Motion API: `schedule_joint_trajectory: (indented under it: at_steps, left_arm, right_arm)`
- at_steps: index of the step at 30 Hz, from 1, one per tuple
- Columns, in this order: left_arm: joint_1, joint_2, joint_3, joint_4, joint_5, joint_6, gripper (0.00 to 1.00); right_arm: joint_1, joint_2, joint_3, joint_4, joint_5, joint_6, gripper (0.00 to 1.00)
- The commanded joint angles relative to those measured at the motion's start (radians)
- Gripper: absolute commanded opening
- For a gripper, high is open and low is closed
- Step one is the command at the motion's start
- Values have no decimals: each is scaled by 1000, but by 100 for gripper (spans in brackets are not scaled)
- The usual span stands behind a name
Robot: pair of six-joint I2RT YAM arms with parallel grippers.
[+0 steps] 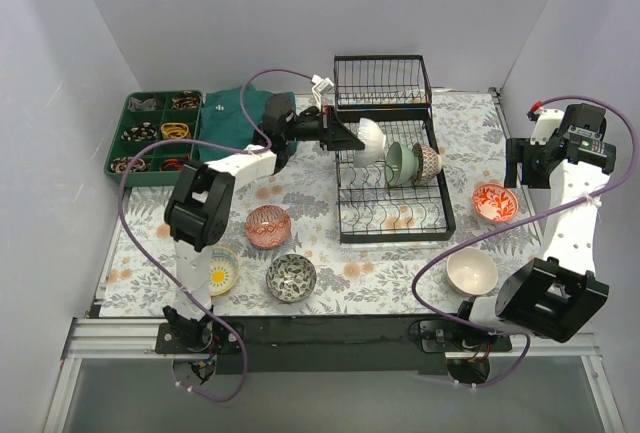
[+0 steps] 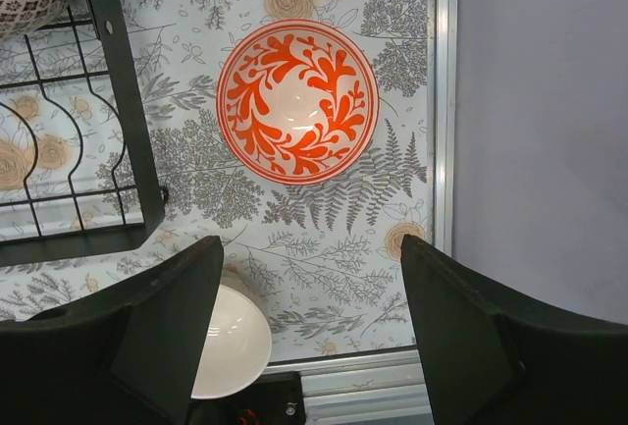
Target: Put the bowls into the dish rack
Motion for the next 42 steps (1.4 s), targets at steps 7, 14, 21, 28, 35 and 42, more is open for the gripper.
schedule_joint_trajectory:
  at_steps: [7, 14, 21, 28, 35, 42]
  left_arm:
    - [-67, 172, 165, 43, -129, 36, 0]
    - [-81, 222, 166, 79, -174, 2, 0]
    - [-104, 271, 161, 147, -206, -87, 0]
    - [-112, 291, 123, 196, -244, -168, 0]
    - [-110, 271, 61, 190, -273, -195, 6]
    - [-101, 210, -17, 176, -255, -169, 12]
  right_arm:
    - [-2, 30, 44, -45, 17, -54, 80]
    - [-2, 10, 10, -51, 14, -41, 80]
    - [-3, 36, 15, -62, 37, -44, 80]
    - [-2, 65, 36, -78, 46, -42, 80]
    - [-2, 76, 33, -76, 29, -28, 80]
    - [-2, 62, 18, -59, 25, -25, 80]
